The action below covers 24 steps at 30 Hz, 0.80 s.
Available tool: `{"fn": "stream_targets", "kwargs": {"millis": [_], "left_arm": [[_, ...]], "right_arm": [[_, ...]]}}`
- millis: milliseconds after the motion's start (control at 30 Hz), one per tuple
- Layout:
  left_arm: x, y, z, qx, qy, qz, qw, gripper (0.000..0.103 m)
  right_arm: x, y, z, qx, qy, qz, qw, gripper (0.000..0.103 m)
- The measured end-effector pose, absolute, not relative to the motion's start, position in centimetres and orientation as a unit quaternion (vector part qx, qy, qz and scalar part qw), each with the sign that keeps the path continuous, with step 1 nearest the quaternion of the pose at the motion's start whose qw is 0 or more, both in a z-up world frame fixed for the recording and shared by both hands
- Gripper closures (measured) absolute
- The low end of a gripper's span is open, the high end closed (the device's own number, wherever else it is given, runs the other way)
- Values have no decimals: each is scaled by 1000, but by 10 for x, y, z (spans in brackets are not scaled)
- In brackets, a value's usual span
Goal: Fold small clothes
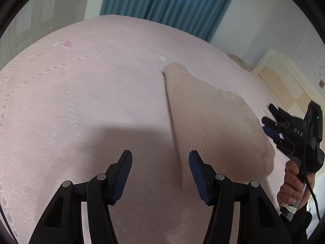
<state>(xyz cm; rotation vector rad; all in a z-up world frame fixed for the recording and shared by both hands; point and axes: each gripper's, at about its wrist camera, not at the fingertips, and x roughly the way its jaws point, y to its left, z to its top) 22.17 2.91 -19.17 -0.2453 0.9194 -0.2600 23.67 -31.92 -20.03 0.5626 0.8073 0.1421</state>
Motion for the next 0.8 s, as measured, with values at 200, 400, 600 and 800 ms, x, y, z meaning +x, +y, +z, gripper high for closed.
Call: {"fn": "stream_targets", "kwargs": {"millis": [200, 400, 600, 800], "left_arm": [[216, 9, -206, -77, 451, -119, 881, 47], [221, 10, -204, -98, 440, -94, 888, 47], [235, 8, -191, -112, 431, -102, 889, 47], [282, -12, -165, -112, 404, -137, 897, 47]], "right_arm": [[217, -308, -198, 254, 390, 108, 878, 65], [238, -285, -204, 229, 393, 113, 883, 65], [228, -281, -182, 177, 337, 136, 914, 91], [249, -283, -217, 119, 432, 55, 892, 75]]}}
